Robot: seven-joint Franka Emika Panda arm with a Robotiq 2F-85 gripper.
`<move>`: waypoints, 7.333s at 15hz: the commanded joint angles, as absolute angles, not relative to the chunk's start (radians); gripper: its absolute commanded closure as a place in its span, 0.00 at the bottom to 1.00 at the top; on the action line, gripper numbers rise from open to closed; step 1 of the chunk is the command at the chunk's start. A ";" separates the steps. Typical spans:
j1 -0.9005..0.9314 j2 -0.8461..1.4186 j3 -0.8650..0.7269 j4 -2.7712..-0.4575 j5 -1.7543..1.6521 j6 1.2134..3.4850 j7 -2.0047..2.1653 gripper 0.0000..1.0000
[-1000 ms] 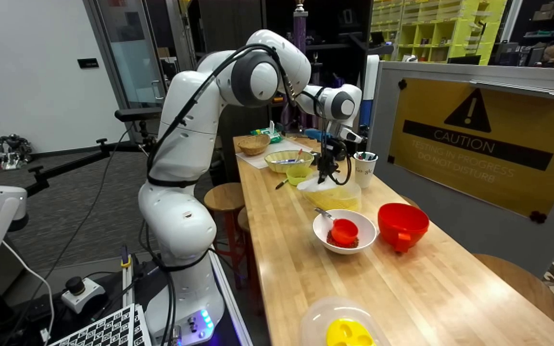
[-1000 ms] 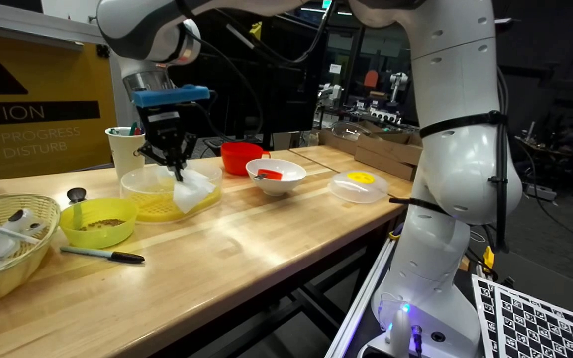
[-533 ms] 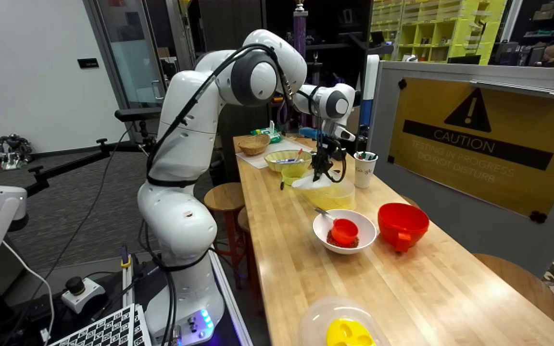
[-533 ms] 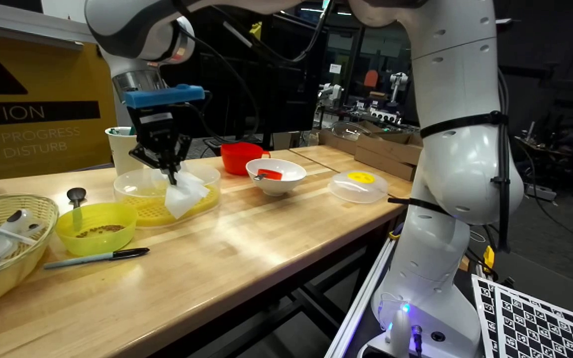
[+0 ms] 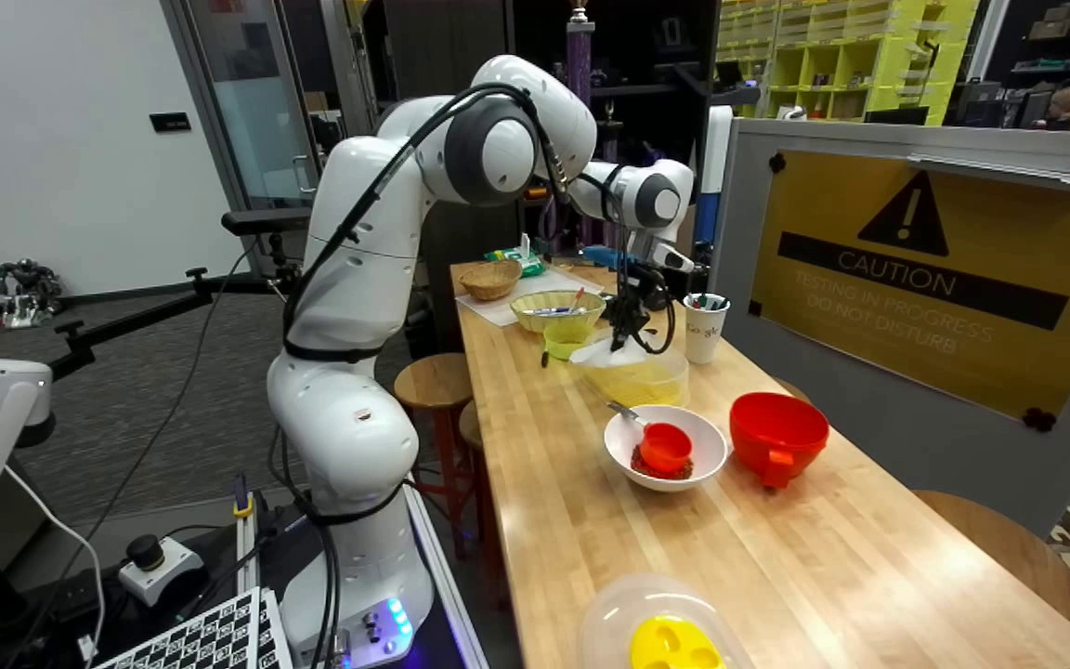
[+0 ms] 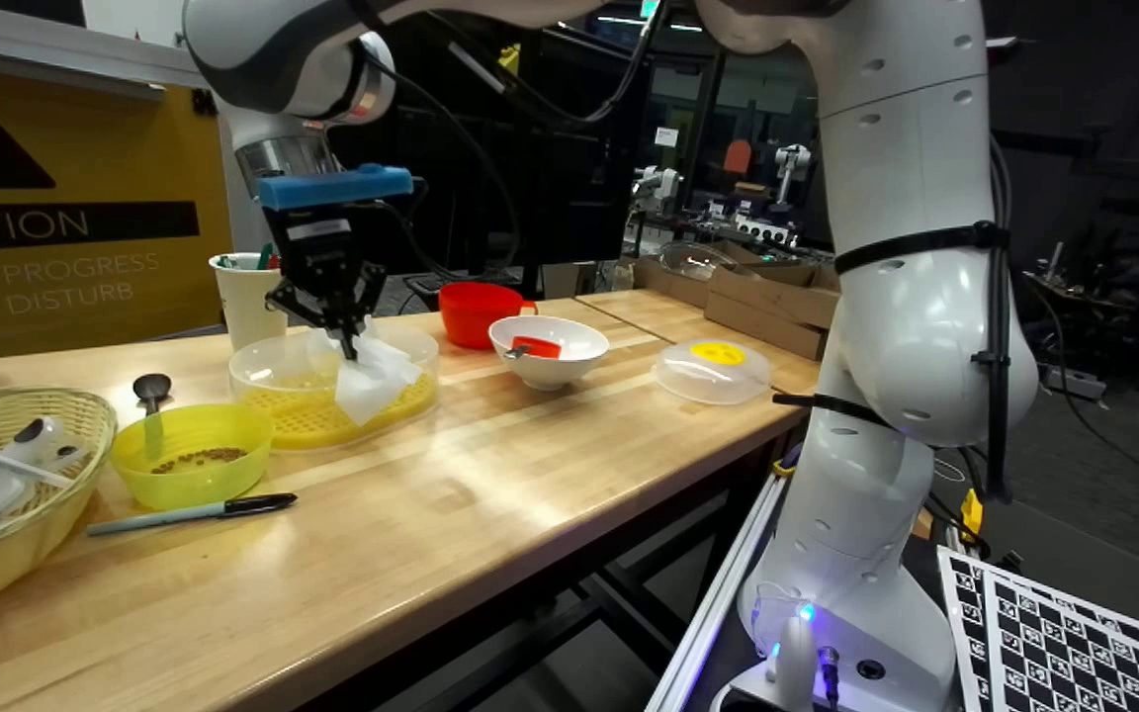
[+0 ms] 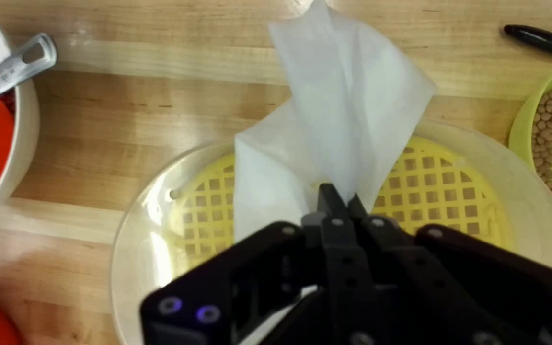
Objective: Use the white napkin to wipe the yellow container.
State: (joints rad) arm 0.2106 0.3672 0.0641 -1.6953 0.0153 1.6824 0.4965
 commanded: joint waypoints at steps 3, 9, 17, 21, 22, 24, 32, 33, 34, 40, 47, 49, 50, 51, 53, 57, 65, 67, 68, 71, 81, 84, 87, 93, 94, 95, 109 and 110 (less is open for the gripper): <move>0.196 0.306 0.054 -1.727 0.005 1.691 0.491 1.00; 0.182 0.316 0.042 -1.737 -0.010 1.689 0.500 1.00; 0.181 0.310 0.042 -1.761 -0.020 1.690 0.498 1.00; 0.204 0.306 0.061 -1.756 -0.022 1.692 0.496 1.00; 0.209 0.303 0.065 -1.756 -0.020 1.690 0.495 1.00; 0.218 0.302 0.073 -1.754 -0.018 1.691 0.494 1.00; 0.238 0.293 0.103 -1.751 -0.010 1.690 0.489 1.00; 0.240 0.294 0.108 -1.749 -0.010 1.690 0.488 1.00; 0.244 0.294 0.113 -1.748 -0.010 1.688 0.488 1.00; 0.277 0.297 0.142 -1.736 -0.016 1.681 0.488 1.00; 0.317 0.297 0.170 -1.716 -0.026 1.679 0.480 1.00; 0.316 0.298 0.169 -1.713 -0.025 1.679 0.479 1.00; 0.311 0.298 0.165 -1.713 -0.024 1.680 0.478 1.00; 0.305 0.298 0.160 -1.715 -0.024 1.681 0.476 1.00; 0.287 0.299 0.145 -1.718 -0.018 1.682 0.474 1.00; 0.244 0.299 0.109 -1.722 -0.016 1.684 0.471 1.00; 0.163 0.308 0.043 -1.741 -0.013 1.688 0.478 1.00; 0.147 0.311 0.030 -1.746 -0.011 1.687 0.481 1.00; 0.141 0.311 0.025 -1.749 -0.009 1.686 0.482 1.00; 0.130 0.309 0.015 -1.755 -0.009 1.687 0.484 1.00; 0.207 0.288 0.078 -1.765 -0.026 1.689 0.479 1.00; 0.237 0.289 0.102 -1.761 -0.022 1.688 0.474 1.00; 0.257 0.287 0.117 -1.760 -0.021 1.689 0.472 1.00; 0.278 0.278 0.140 -1.767 -0.026 1.691 0.470 1.00; 0.276 0.281 0.138 -1.765 -0.026 1.691 0.469 1.00; 0.274 0.282 0.136 -1.763 -0.025 1.690 0.469 1.00; 0.152 0.296 0.040 -1.763 -0.009 1.693 0.470 1.00; 0.140 0.297 0.032 -1.767 -0.004 1.694 0.471 1.00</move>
State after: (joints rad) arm 0.1617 0.3114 0.0506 -1.7442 -0.0114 1.6872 0.4769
